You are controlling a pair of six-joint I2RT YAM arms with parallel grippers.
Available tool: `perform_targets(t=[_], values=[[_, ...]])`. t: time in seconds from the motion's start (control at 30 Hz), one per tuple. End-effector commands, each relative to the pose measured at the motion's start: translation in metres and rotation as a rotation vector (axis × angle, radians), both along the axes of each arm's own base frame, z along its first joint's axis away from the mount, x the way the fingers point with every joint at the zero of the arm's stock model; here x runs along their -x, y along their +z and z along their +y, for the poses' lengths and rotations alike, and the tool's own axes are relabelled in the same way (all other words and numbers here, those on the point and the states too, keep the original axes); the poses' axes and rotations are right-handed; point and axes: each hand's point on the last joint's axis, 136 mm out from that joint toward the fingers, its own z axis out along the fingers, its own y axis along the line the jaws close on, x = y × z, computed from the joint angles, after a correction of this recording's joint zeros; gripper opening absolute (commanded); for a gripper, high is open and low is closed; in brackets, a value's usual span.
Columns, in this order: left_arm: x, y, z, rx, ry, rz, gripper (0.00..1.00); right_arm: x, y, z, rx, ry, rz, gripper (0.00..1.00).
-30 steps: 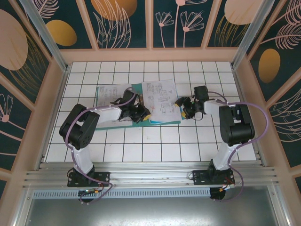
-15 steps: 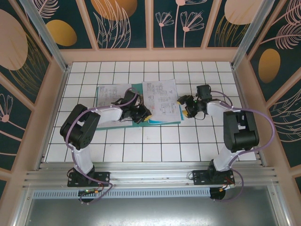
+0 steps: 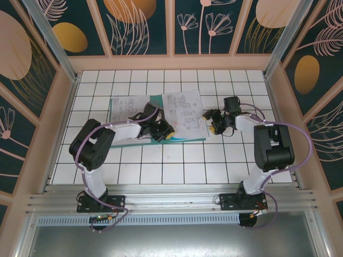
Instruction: Put the files into the folder
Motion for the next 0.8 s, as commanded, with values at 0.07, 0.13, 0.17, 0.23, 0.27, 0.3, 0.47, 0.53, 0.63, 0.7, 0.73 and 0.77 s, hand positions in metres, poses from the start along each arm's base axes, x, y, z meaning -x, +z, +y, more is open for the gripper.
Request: perform_targets(t=[0.07, 0.13, 0.17, 0.23, 0.27, 0.3, 0.47, 0.53, 0.63, 0.7, 0.73, 0.77], values=[[0.000, 0.010, -0.010, 0.032, -0.014, -0.002, 0.20, -0.003, 0.004, -0.009, 0.074, 0.004, -0.022, 0.67], [0.001, 0.011, -0.010, 0.037, -0.022, -0.003, 0.25, -0.006, 0.009, -0.010, 0.091, 0.010, -0.039, 0.67], [0.002, 0.012, -0.010, 0.039, -0.025, -0.003, 0.27, -0.007, 0.011, -0.011, 0.098, 0.014, -0.043, 0.67], [0.005, 0.014, -0.007, 0.023, -0.027, -0.005, 0.32, -0.009, 0.015, -0.010, 0.117, 0.027, -0.051, 0.67], [0.005, 0.015, -0.004, 0.013, -0.025, -0.010, 0.35, -0.010, 0.016, -0.009, 0.122, 0.032, -0.055, 0.67], [0.007, 0.017, -0.001, 0.000, -0.022, -0.011, 0.38, -0.010, 0.018, -0.007, 0.128, 0.040, -0.061, 0.67], [0.009, 0.030, 0.014, -0.062, 0.012, -0.043, 0.51, -0.012, 0.027, 0.003, 0.146, 0.067, -0.084, 0.67], [0.010, 0.030, 0.018, -0.076, 0.019, -0.043, 0.52, -0.012, 0.029, 0.008, 0.148, 0.078, -0.092, 0.67], [0.013, 0.019, 0.018, -0.081, 0.016, -0.015, 0.52, -0.013, 0.032, 0.015, 0.142, 0.090, -0.100, 0.67], [0.014, 0.012, 0.018, -0.088, 0.018, 0.004, 0.49, -0.015, 0.037, 0.021, 0.138, 0.101, -0.111, 0.67], [0.014, 0.010, 0.018, -0.092, 0.020, 0.007, 0.48, -0.016, 0.040, 0.023, 0.137, 0.106, -0.119, 0.67], [0.013, 0.007, 0.018, -0.098, 0.021, 0.011, 0.47, -0.017, 0.045, 0.026, 0.133, 0.114, -0.132, 0.67]])
